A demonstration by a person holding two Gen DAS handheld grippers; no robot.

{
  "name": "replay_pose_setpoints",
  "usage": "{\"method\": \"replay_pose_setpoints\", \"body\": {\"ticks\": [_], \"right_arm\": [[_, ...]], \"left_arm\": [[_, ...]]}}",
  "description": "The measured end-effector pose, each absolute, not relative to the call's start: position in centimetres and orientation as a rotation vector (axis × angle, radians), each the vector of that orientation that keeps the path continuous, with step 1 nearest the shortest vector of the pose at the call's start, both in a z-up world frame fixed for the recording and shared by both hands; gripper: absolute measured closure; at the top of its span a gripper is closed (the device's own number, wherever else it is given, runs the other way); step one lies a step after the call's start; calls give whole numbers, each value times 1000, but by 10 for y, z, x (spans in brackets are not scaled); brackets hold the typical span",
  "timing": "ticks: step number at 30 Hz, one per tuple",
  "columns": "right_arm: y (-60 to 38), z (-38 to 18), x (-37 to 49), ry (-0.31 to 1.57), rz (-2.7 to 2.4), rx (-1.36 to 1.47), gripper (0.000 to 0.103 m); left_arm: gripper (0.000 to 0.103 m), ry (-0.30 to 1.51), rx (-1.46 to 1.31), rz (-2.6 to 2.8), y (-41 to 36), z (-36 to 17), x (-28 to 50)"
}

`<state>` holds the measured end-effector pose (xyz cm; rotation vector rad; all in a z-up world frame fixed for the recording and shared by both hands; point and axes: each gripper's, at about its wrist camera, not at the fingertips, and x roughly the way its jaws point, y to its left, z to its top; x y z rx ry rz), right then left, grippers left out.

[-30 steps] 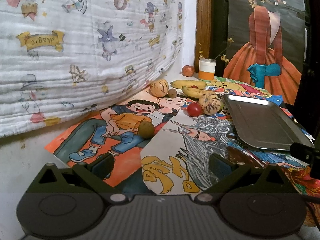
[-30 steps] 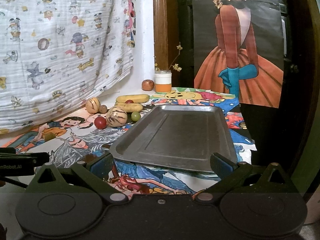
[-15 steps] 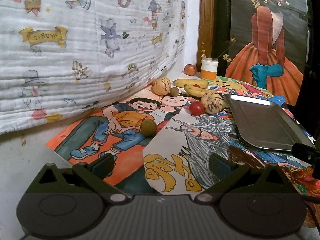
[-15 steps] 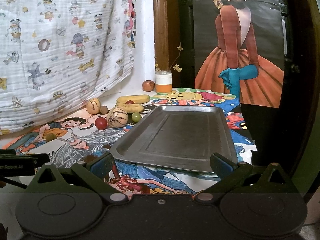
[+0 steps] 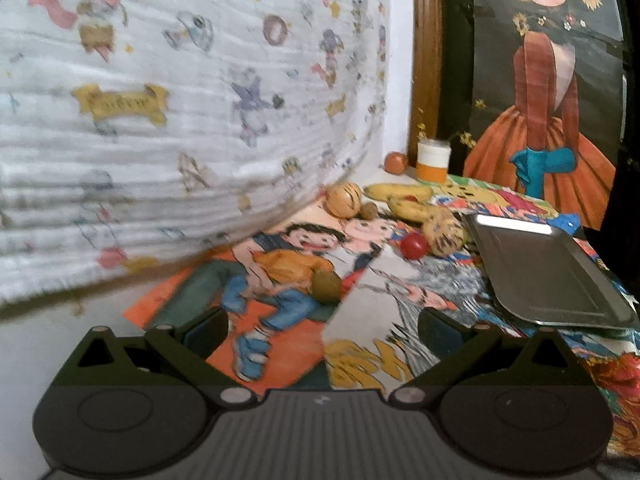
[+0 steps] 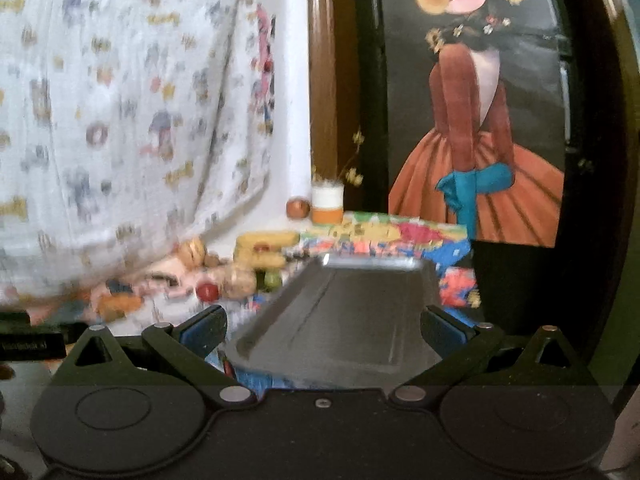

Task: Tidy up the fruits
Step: 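Move the left tool toward the brown fruit while the right tool approaches the red tomato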

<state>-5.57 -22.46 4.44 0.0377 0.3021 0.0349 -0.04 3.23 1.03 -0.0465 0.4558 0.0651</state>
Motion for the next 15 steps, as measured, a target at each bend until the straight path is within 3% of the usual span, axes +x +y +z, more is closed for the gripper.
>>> {"method": "replay_pose_setpoints", "body": {"ticks": [8,15], "right_arm": [[-245,140,-67,275,130,70,0],[-227,214,-55,392,290,72,0]], "left_arm": [[0,386,-92,53,59,44,-10],[0,342,-83,9,65,72,-21]]}}
